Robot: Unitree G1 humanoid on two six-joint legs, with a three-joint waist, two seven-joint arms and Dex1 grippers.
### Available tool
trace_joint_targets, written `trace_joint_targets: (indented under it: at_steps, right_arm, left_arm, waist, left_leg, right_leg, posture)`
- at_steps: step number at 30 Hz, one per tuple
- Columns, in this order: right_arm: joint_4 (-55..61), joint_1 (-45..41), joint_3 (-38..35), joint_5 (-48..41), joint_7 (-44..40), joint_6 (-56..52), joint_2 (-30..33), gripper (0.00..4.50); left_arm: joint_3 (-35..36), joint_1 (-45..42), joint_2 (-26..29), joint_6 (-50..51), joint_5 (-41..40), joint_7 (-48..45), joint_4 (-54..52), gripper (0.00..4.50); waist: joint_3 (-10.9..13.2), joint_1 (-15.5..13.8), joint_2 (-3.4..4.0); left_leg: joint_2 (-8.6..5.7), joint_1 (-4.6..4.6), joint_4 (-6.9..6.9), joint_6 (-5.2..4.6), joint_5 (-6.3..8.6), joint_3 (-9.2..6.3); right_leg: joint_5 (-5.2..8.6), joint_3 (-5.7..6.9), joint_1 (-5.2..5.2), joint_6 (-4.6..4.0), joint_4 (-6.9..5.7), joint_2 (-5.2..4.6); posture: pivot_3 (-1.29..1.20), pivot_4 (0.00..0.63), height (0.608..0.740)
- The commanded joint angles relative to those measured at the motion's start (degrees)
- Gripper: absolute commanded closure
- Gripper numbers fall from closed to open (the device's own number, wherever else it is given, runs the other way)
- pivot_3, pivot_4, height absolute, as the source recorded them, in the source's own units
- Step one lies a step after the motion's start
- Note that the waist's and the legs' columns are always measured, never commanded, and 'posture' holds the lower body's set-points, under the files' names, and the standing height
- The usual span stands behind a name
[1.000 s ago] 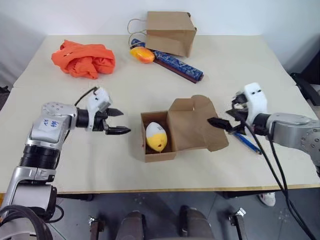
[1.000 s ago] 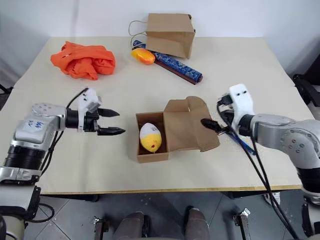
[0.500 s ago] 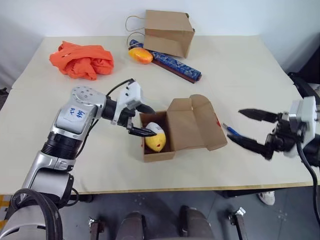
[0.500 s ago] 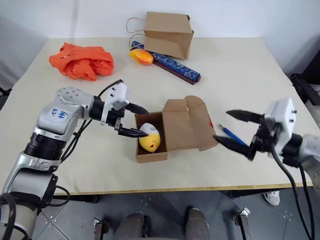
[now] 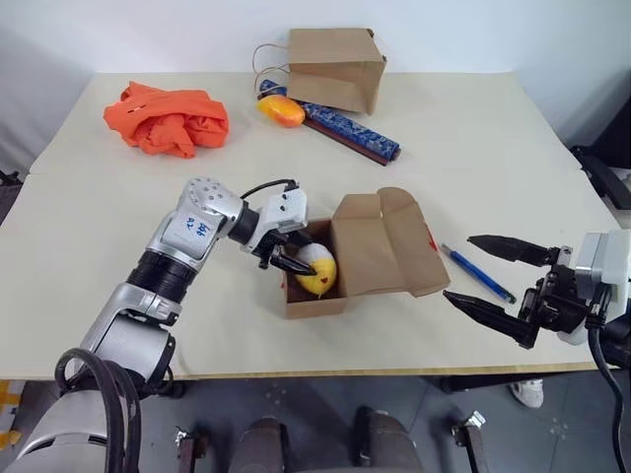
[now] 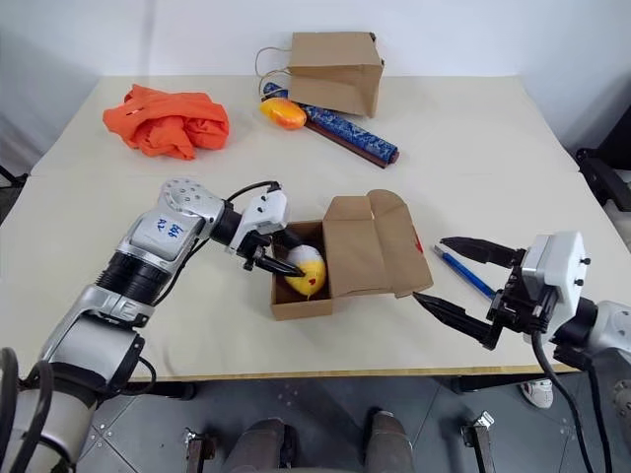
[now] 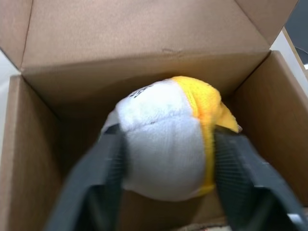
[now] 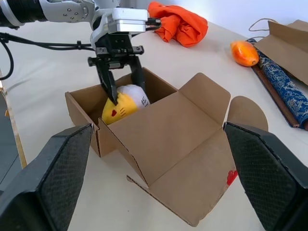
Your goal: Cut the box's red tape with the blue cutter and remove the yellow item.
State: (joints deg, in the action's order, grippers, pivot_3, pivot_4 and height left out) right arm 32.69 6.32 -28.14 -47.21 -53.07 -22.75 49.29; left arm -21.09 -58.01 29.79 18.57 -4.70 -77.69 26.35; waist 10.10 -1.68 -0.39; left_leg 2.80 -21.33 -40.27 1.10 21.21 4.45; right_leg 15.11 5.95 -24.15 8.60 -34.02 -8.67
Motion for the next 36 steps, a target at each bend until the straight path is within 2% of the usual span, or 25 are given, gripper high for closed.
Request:
trace_joint_targets:
  at_steps: [1,4,6,17,23,27,34,36]
  right_arm:
    - [1.38,0.51,-2.71,-1.37,-0.71,0.07,0.01,0.00]
    - [0.94,0.52,-2.80,-1.06,-1.63,0.88,-0.10,0.00]
    - [-0.06,-0.03,-2.95,-3.29,-3.27,0.75,-0.48,0.00]
    - [-4.87,-4.41,-2.92,-4.12,-8.66,1.91,0.29,0.00]
    - [-8.74,-9.21,-1.35,-7.27,-12.95,0.08,0.42,0.00]
    - [-13.59,-13.72,1.90,-5.67,-15.38,0.42,0.32,0.00]
    - [-21.95,-22.24,8.66,-1.64,-19.70,1.17,0.22,0.00]
    - [-24.35,-25.11,10.75,-0.21,-20.62,1.43,-0.21,0.00]
  left_arm:
    - [2.22,-1.38,0.46,0.27,-0.95,-1.34,-0.55,3.37]
    - [3.56,-1.42,0.23,1.37,-1.84,-1.48,-0.97,4.20]
    - [6.22,-1.88,-0.13,4.24,-4.51,-1.20,-2.37,4.47]
    - [17.77,-4.71,0.49,15.64,-12.68,6.05,-6.62,4.47]
    - [22.75,-2.54,11.37,15.86,-8.47,15.15,-4.52,4.47]
    - [24.81,6.06,20.22,14.99,-5.12,19.20,-4.93,4.47]
    - [31.74,20.48,27.68,16.63,-5.89,23.32,-7.22,4.47]
    - [33.93,23.56,28.61,17.21,-6.58,24.24,-8.32,3.76]
  waist:
    - [0.00,0.01,0.00]
    - [0.00,-0.01,0.00]
    - [0.00,0.02,0.00]
    - [0.00,0.18,0.00]
    - [0.00,0.86,0.00]
    - [-0.02,1.26,0.03]
    - [0.07,0.49,-0.13]
    - [0.07,0.45,-0.13]
  left_leg:
    - [0.00,0.01,0.00,0.00,0.00,0.00]
    - [0.00,0.01,0.00,0.00,0.00,0.00]
    - [0.00,0.01,0.00,0.00,0.00,0.00]
    - [0.00,0.07,-0.01,0.00,0.00,-0.02]
    - [0.01,0.18,0.07,0.00,0.00,-0.03]
    - [0.01,0.27,0.11,0.01,0.00,0.00]
    - [0.02,0.15,0.00,0.01,0.00,-0.01]
    - [0.02,0.18,0.00,0.02,0.00,0.00]
  right_leg:
    - [0.00,0.00,0.01,0.00,0.00,0.00]
    - [0.00,0.00,0.02,0.00,-0.01,0.00]
    - [0.00,0.00,0.02,0.00,0.00,0.00]
    - [0.00,0.00,0.04,0.00,-0.06,0.00]
    - [0.00,-0.01,0.03,0.00,-0.13,0.00]
    - [0.00,-0.01,0.04,0.00,-0.17,0.00]
    - [0.00,0.01,0.04,0.00,-0.16,-0.01]
    - [0.00,0.00,0.03,0.00,-0.17,-0.01]
  posture:
    - [0.00,0.150,0.740]
    - [0.00,0.150,0.740]
    - [0.00,0.150,0.740]
    - [0.00,0.150,0.740]
    - [0.00,0.150,0.740]
    - [0.00,0.150,0.740]
    - [0.00,0.150,0.740]
    - [0.00,0.150,0.740]
